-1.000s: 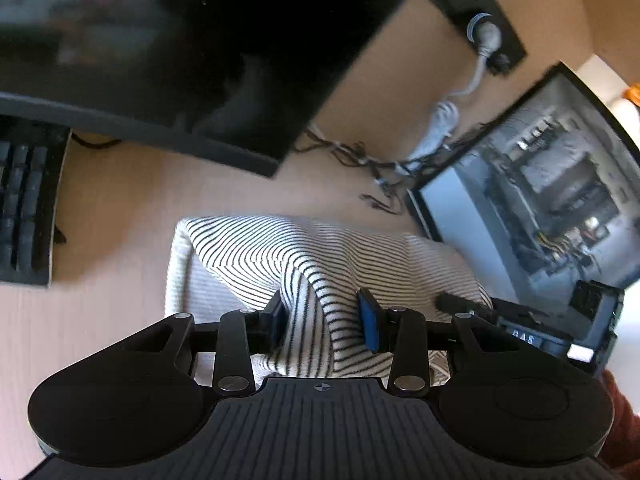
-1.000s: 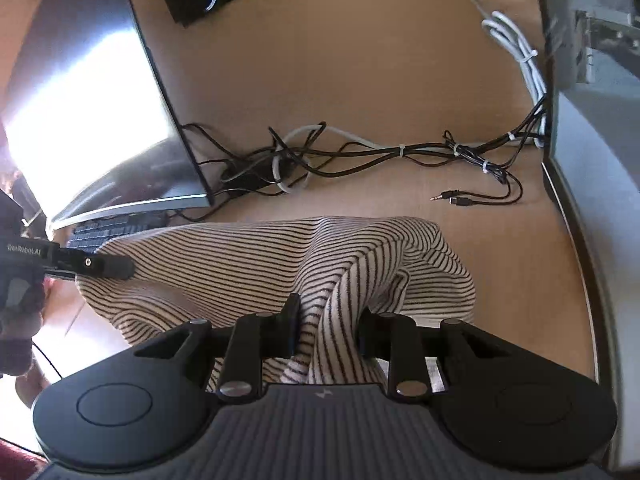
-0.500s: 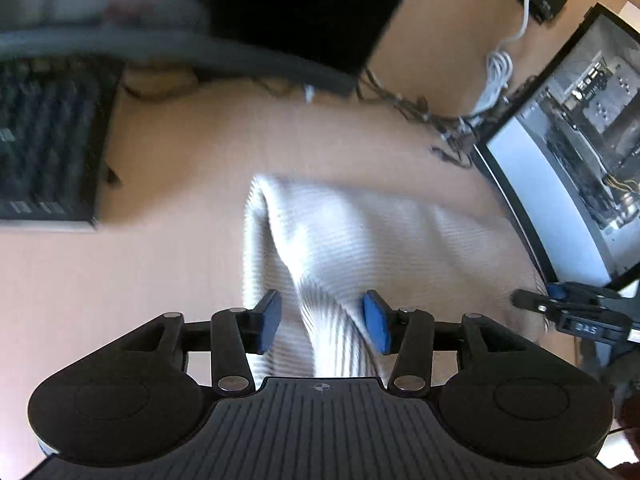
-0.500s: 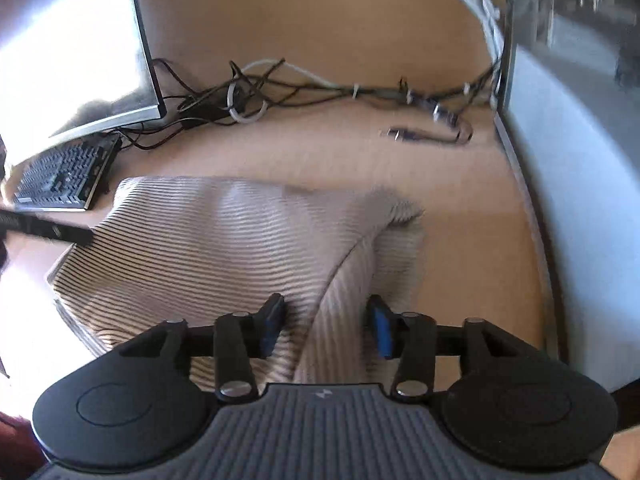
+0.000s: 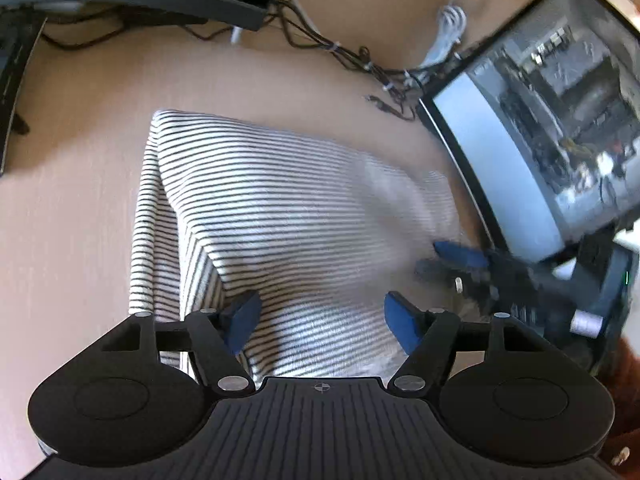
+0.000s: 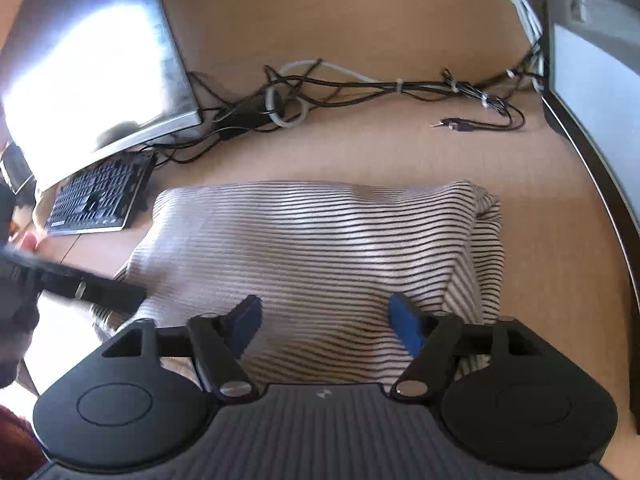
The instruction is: Fold clothes
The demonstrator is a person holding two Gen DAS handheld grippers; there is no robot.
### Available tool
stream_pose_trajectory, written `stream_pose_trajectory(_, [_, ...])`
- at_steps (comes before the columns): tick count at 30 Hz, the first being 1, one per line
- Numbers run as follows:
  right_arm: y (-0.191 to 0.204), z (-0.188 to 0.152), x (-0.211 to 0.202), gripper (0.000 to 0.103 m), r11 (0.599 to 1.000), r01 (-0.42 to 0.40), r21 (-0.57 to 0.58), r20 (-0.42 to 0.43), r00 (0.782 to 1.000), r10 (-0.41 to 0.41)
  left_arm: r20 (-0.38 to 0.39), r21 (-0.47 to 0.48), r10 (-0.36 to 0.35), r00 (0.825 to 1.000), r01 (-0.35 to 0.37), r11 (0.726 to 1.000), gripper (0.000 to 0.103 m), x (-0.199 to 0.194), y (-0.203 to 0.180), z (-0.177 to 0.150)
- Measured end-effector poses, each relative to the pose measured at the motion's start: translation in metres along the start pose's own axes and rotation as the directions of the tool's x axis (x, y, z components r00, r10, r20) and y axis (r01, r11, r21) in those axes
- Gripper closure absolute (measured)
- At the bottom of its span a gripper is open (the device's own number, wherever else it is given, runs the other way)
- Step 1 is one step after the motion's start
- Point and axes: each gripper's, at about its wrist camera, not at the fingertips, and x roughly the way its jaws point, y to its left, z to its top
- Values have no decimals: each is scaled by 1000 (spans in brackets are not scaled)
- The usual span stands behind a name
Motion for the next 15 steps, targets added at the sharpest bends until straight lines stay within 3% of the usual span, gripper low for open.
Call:
stream_pose_trajectory(4, [10, -5, 2, 1, 998, -47, 33, -2, 999, 47, 51, -42, 4, 999, -2, 999, 29, 8, 12, 18])
stream_pose_trajectory(7, [26, -12, 1, 0, 1000, -5, 6, 6, 1000, 5, 99, -70, -10, 995, 17, 997, 26, 15, 20, 32])
stream_pose_trajectory(11, [33, -12, 5, 0, 998, 30, 58, 10, 999, -31, 104, -93, -53, 993, 63, 994, 11, 23, 21, 45])
stream_pose_trajectory(15, [27, -6, 4, 0, 993, 19, 116, -13, 1000, -17, 59, -44, 23, 998, -21, 999, 4, 24, -5, 44])
